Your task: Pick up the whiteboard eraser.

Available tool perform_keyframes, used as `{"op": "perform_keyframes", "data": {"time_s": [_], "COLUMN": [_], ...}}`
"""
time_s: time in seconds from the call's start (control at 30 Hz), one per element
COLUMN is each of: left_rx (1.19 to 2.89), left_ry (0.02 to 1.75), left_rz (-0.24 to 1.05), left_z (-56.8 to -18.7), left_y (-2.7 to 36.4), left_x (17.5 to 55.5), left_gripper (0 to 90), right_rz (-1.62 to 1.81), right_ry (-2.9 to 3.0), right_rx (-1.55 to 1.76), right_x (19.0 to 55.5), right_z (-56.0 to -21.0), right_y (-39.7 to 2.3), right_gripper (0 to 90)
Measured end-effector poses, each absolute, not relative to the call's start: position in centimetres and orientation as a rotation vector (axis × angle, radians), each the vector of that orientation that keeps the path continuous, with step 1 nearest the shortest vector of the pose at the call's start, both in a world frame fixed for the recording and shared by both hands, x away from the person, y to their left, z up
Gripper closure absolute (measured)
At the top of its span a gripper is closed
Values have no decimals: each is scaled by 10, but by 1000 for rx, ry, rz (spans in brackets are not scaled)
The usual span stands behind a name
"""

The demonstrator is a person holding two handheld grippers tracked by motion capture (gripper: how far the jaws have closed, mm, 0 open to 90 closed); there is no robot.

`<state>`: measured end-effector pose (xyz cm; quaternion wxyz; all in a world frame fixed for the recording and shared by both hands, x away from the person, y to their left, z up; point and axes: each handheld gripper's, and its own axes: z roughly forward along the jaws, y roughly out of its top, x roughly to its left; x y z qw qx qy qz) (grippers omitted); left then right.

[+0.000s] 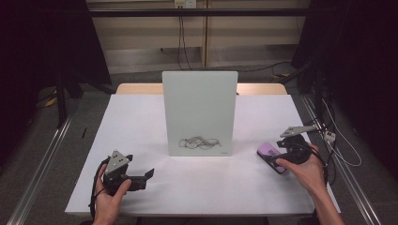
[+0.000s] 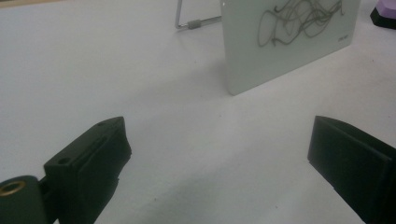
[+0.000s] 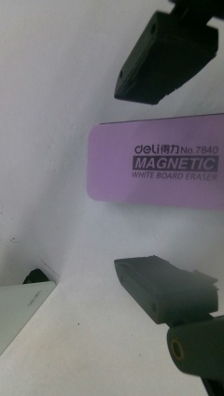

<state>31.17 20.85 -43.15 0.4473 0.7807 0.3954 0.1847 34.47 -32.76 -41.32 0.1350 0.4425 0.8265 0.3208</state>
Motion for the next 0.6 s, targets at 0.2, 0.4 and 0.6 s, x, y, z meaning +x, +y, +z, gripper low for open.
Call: {"op": "perform_keyframes", "data": {"time_s": [0.2, 0.4, 0.6], "left_rx": [1925, 1933, 1929], "left_ry": [981, 985, 983], "left_rz": [466, 461, 453], "left_z": [-430, -431, -431], "left_y": [210, 210, 209], "left_x": [310, 309, 311], "left_gripper": [52, 52, 52], "right_rz": [891, 809, 750], "right_ry": [2399, 2436, 2471], "right_rx": [1286, 1274, 1259], "right_x": [349, 350, 351], "right_z": [-419, -424, -428], "right_y": [-333, -333, -332], "right_gripper": [204, 252, 343]}}
